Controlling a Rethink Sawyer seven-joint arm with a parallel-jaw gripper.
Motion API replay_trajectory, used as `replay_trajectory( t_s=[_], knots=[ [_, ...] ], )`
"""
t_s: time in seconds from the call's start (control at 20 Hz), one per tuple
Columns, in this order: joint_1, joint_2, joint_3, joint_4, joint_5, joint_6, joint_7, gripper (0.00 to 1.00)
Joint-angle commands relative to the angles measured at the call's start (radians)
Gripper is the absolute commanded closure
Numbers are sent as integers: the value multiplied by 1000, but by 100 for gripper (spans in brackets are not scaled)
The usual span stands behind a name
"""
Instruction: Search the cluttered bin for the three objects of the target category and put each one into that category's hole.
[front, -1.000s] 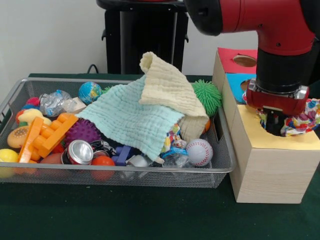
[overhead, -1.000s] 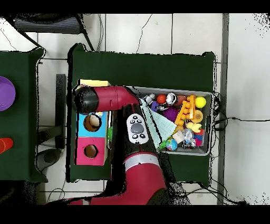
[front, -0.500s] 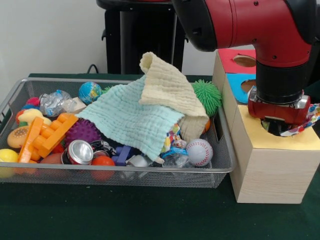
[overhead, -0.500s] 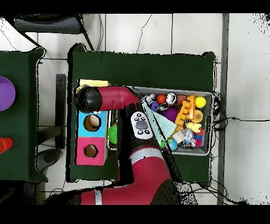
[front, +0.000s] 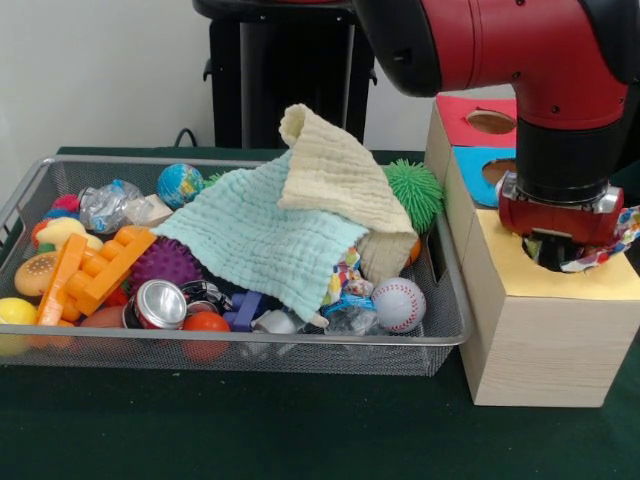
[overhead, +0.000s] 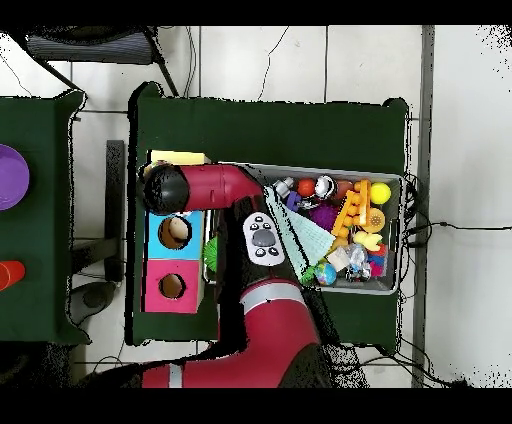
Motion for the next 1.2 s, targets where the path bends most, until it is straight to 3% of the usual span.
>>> replay_trajectory(
  t_s=[0.05, 0.2, 0.35, 0.9, 1.2],
  knots=[
    [70, -68, -34, 135, -88, 54, 2, 100],
    [82, -177, -54, 161, -58, 161, -4, 100],
    [96, -228, -73, 165, -40, 219, 13, 100],
    [95, -254, -62, 240, -17, 123, 53, 100],
    [94, -236, -55, 235, -18, 108, 53, 100]
  ],
)
